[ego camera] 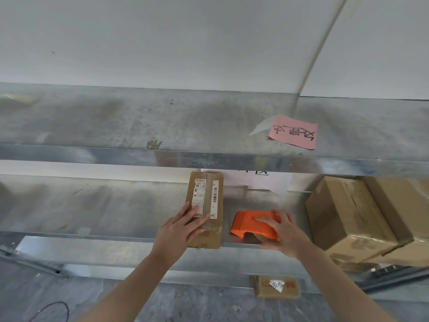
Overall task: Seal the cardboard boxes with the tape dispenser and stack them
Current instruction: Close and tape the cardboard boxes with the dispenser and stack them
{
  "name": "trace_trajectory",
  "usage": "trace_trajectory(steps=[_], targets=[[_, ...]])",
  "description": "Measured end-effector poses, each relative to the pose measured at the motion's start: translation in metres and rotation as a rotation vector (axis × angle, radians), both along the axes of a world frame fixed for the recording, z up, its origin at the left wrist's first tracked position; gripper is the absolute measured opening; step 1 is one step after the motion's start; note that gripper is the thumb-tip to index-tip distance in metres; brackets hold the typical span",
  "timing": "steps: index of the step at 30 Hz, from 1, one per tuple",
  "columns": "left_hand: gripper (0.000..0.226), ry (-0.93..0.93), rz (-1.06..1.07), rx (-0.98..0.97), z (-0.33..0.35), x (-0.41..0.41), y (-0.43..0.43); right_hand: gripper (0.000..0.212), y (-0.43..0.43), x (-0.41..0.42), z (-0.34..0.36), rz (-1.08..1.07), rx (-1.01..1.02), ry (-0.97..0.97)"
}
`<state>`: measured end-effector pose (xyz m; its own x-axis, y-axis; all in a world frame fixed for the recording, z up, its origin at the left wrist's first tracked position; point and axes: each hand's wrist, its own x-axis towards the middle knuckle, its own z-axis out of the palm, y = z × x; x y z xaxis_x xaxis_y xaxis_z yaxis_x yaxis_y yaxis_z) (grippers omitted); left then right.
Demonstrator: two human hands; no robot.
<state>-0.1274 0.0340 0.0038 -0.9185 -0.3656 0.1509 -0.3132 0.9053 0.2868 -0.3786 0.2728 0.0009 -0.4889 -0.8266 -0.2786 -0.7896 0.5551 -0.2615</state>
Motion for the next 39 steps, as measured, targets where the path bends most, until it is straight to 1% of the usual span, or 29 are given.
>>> trace_trajectory(steps=[2,4,5,7,8,10,12,14,16,17,19,21,23,24,25,27,29,30,31,32,34,37,39], targets=[[0.045,-0.017,0.024,0.027,-0.001,-0.001,0.002,0.079,-0.004,0.011,0.005,0.016,-0.060,0.047],[0.047,-0.029,0.012,0.066,-0.003,-0.002,0.003,0.084,-0.016,0.030,0.014,0.016,-0.218,0.003],[0.048,-0.030,-0.009,0.116,-0.003,-0.002,0.002,0.083,-0.024,0.042,0.018,0.022,-0.289,-0.036],[0.055,-0.006,-0.039,0.304,0.002,0.002,-0.003,0.072,-0.044,0.062,0.022,0.033,-0.392,-0.105],[0.060,0.047,-0.033,0.377,0.005,0.006,-0.008,0.065,-0.053,0.069,0.022,0.040,-0.425,-0.124],[0.064,0.102,-0.011,0.441,0.009,0.015,-0.022,0.054,-0.064,0.076,0.019,0.052,-0.459,-0.143],[0.062,0.068,-0.031,0.497,0.009,0.022,-0.031,0.047,-0.070,0.078,0.015,0.037,-0.445,-0.164],[0.074,0.098,-0.045,0.542,0.005,0.023,-0.035,0.043,-0.073,0.080,0.012,0.012,-0.432,-0.168],[0.079,0.132,-0.033,0.519,0.001,0.022,-0.033,0.042,-0.074,0.082,0.011,0.013,-0.440,-0.142],[0.077,0.138,-0.035,0.493,0.000,0.022,-0.030,0.041,-0.074,0.083,0.011,0.013,-0.442,-0.127],[0.067,0.110,-0.048,0.465,-0.004,0.024,-0.020,0.041,-0.072,0.087,0.012,-0.001,-0.435,-0.098],[0.061,0.102,-0.018,0.474,-0.010,0.030,-0.009,0.041,-0.070,0.093,0.013,-0.036,-0.424,-0.098],[0.048,0.164,0.053,0.468,-0.013,0.036,0.001,0.042,-0.069,0.098,0.015,-0.070,-0.420,-0.114],[0.043,0.192,0.089,0.411,-0.014,0.038,0.003,0.043,-0.068,0.101,0.015,-0.078,-0.416,-0.116],[0.043,0.209,0.107,0.341,-0.015,0.039,0.004,0.045,-0.068,0.103,0.016,-0.086,-0.405,-0.112],[0.054,0.289,0.061,0.224,-0.015,0.040,0.001,0.052,-0.066,0.108,0.018,-0.103,-0.373,-0.101],[0.053,0.337,-0.024,0.189,-0.004,0.037,-0.007,0.059,-0.067,0.112,0.021,-0.124,-0.350,-0.104],[0.051,0.342,-0.054,0.222,0.003,0.033,-0.015,0.062,-0.068,0.115,0.023,-0.138,-0.351,-0.114],[0.050,0.326,-0.069,0.279,0.011,0.028,-0.026,0.064,-0.069,0.119,0.026,-0.157,-0.365,-0.127],[0.053,0.289,-0.072,0.328,0.018,0.022,-0.039,0.065,-0.071,0.123,0.029,-0.178,-0.393,-0.130],[0.069,0.175,-0.065,0.337,0.034,0.006,-0.067,0.066,-0.075,0.132,0.036,-0.232,-0.447,-0.114],[0.087,-0.186,-0.099,0.267,0.057,-0.017,-0.101,0.068,-0.081,0.157,0.042,-0.261,-0.488,-0.056],[0.093,-0.314,-0.119,0.343,0.064,-0.025,-0.119,0.069,-0.088,0.178,0.041,-0.251,-0.491,-0.016]])
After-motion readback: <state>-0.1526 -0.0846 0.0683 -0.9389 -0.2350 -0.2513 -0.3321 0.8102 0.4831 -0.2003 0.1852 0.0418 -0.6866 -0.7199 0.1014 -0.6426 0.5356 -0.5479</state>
